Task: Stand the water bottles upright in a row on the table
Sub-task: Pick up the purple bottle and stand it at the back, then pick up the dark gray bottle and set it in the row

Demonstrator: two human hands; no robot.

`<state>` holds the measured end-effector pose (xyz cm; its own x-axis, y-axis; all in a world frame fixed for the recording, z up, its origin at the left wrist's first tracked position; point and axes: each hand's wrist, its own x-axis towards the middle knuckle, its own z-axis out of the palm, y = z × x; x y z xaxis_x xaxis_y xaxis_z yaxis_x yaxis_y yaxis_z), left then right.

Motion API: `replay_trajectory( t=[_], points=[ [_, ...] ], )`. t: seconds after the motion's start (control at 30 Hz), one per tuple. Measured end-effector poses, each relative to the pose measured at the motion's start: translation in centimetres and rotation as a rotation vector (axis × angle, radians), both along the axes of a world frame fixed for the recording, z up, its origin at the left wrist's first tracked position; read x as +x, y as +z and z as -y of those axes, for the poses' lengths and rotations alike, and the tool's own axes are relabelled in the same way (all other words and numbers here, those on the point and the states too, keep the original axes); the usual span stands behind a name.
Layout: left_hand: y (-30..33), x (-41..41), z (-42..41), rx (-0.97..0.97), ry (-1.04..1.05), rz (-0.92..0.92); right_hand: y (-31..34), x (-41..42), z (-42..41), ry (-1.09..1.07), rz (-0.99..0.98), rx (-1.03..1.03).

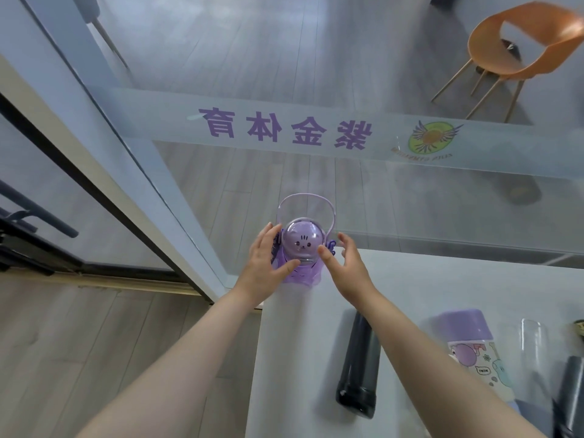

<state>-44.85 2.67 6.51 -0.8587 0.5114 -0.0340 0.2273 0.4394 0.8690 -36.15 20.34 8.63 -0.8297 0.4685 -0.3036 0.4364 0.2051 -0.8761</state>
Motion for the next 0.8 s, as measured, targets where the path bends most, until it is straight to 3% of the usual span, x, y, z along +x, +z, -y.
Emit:
replay_trajectory(
  t=[0.2,0.3,0.4,0.53,0.8],
  points=[
    [-1.0,3.3,1.2,-0.038,0.099,-0.118,-0.4,6.5,-0.7,0.004,-0.019,0.093],
    [-1.7,5.9,1.6,-0.066,0.083,-0.084,-1.1,10.5,-0.8,-0.005,0.023,0.151],
    [-2.9,8.8,1.8,-0.087,0.026,-0.002,-1.8,14.2,-0.4,0.021,0.062,0.226],
    [-4.1,13.0,1.5,-0.118,-0.085,0.245,-3.3,18.6,0.7,0.004,0.102,0.220],
    [-5.0,20.2,0.1,-0.176,-0.206,0.525,-5.5,24.1,2.4,0.024,0.237,-0.045]
  ],
)
